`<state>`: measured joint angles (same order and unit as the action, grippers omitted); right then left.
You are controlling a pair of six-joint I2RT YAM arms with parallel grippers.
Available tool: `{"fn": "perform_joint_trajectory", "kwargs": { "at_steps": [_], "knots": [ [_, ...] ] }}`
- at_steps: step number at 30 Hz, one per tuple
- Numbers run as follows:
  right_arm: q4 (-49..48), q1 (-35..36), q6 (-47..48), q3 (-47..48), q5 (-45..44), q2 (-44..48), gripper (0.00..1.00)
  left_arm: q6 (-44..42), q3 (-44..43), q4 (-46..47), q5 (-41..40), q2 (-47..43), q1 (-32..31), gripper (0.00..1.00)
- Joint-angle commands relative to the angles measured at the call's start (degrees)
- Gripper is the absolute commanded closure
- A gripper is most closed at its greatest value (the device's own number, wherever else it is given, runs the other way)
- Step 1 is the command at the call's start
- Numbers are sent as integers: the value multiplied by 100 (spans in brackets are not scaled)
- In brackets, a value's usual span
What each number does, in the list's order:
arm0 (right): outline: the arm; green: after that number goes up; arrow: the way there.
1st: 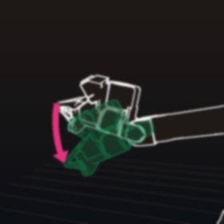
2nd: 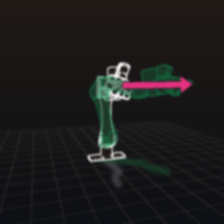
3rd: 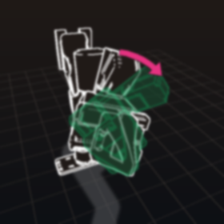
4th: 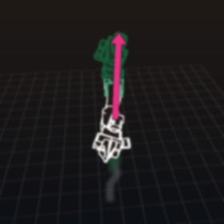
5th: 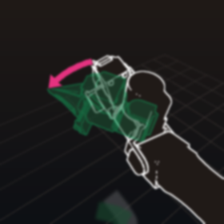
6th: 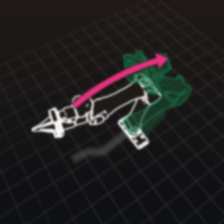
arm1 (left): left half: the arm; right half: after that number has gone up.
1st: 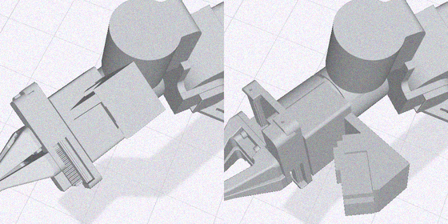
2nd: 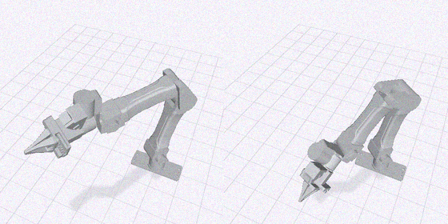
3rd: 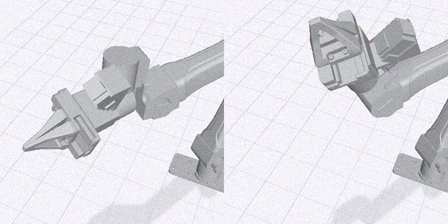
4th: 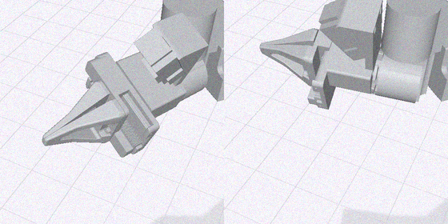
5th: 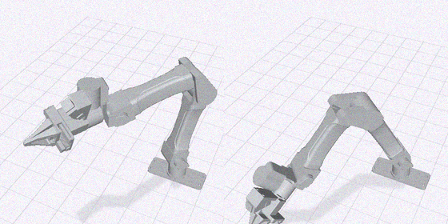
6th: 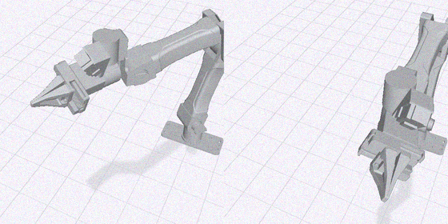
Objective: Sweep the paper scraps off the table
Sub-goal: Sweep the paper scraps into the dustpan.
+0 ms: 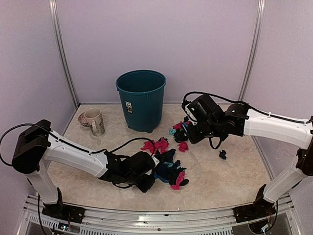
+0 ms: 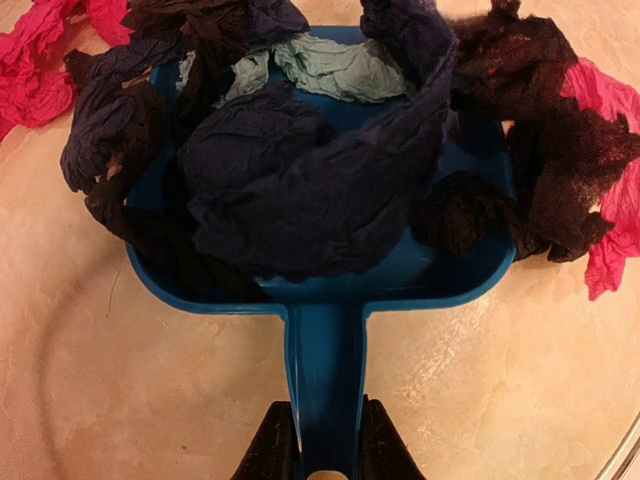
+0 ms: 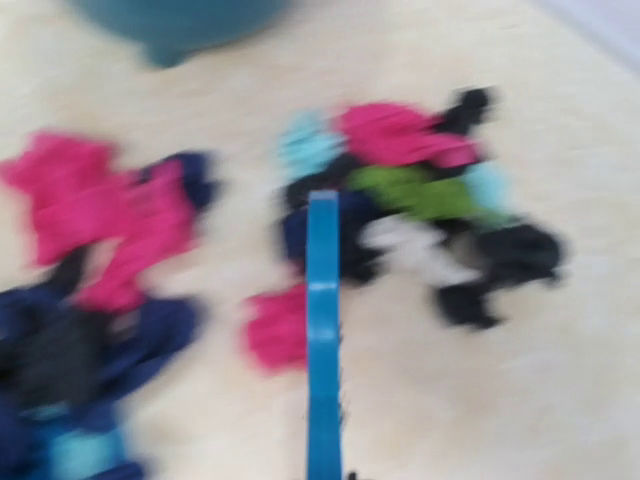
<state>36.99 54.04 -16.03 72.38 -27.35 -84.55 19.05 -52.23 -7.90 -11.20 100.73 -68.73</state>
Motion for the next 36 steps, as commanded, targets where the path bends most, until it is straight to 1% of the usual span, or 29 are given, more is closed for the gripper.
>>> {"fn": "perform_joint_trajectory", "kwargs": {
  "at_steps": [1,6,11,15,18,22,28,33,36],
  "knots": [
    [-690,-510,964,84,-423,-202,100,253,230,-372,17,-253,-27,100],
    [-1453,-875,1712,168,-139,-697,100,518,315,-572,1,-399,55,100],
    [-1891,-1117,2214,333,241,-1359,100,727,441,-673,7,-585,196,100],
    [-1948,-1137,2530,512,647,-1780,100,840,450,-750,9,-645,360,100],
    [-1825,-1141,2557,542,935,-1964,100,817,370,-794,-49,-586,404,100],
    [-1572,-1073,2418,446,1520,-1935,100,744,179,-870,-187,-362,374,100],
    [-1387,-675,2241,227,2170,-1590,100,629,-23,-850,-233,-93,373,100],
    [-1081,-257,2087,144,2318,-1349,100,594,-89,-837,-287,-19,378,100],
    [-951,8,1991,66,2622,-1225,100,578,-71,-793,-327,-49,378,100]
  ]
}}
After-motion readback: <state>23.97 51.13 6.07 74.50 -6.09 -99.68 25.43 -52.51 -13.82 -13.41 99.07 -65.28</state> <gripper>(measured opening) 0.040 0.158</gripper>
